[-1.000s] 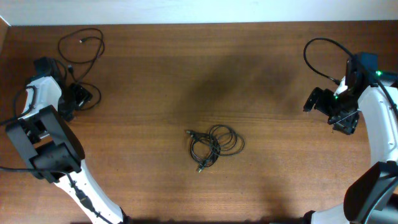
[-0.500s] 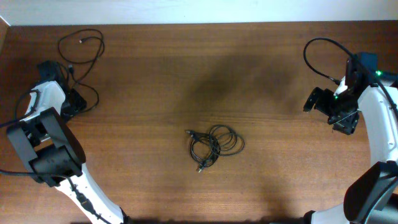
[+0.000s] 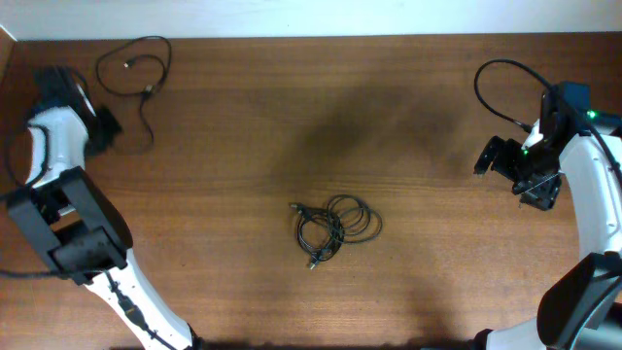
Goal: Untangle cables
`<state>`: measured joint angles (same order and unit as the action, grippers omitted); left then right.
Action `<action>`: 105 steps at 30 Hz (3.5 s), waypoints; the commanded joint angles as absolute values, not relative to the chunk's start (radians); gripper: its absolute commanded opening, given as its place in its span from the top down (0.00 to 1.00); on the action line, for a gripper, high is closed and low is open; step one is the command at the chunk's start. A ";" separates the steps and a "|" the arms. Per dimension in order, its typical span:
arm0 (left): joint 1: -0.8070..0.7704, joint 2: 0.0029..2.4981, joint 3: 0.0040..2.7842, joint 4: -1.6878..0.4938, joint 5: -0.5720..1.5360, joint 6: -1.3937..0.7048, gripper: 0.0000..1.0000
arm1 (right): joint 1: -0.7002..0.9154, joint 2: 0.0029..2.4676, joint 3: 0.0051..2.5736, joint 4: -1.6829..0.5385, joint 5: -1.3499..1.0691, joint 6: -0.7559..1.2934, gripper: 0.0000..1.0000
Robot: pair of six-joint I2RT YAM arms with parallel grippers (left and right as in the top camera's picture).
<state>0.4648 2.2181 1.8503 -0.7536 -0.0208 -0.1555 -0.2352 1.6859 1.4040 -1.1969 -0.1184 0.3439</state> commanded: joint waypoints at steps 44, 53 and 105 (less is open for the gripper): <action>0.513 2.496 2.201 -0.537 0.294 0.063 0.76 | -0.236 1.678 1.399 -1.196 -0.120 0.348 0.01; 0.460 2.175 2.342 -0.950 0.886 -0.086 0.01 | -0.236 1.678 1.399 -1.196 -0.120 0.348 0.02; -0.342 1.562 1.066 -0.937 0.459 -0.530 0.55 | 0.205 1.682 1.343 -1.196 -0.520 0.331 0.02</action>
<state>-0.3290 1.4998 1.0676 -0.9615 0.2935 -0.6064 0.1631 1.6859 1.3464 -1.2060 -0.5117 0.3061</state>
